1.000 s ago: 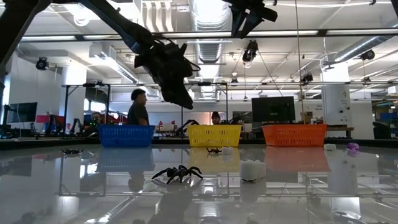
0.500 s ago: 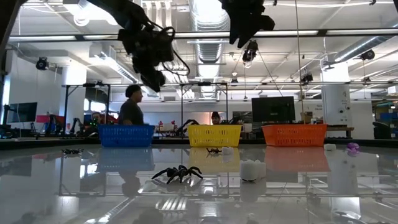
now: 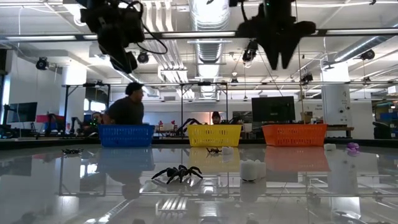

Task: Sort Halloween decoration
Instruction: Put the purple witch hat toy into the orange basket

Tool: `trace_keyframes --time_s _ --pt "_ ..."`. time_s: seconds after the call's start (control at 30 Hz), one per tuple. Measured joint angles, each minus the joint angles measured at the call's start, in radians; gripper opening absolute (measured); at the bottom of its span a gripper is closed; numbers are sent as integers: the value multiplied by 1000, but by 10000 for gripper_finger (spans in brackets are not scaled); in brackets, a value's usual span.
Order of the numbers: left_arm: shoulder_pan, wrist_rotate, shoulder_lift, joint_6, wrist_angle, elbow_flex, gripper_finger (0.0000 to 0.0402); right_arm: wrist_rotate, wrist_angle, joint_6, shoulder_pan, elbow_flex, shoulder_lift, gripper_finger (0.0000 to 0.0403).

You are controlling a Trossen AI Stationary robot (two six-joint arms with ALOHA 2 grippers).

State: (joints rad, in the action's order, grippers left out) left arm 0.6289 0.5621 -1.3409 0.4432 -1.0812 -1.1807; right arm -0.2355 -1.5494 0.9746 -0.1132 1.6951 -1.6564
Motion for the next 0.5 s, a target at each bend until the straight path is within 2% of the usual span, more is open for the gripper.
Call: trace_keyframes --time_s 0.23,0.5 --pt "0 -1 133 -53 54 78 111 1 -16 176 24 -170 84 150" --pt "-1 -2 183 -86 62 98 111 -1 75 358 24 -422 282 150"
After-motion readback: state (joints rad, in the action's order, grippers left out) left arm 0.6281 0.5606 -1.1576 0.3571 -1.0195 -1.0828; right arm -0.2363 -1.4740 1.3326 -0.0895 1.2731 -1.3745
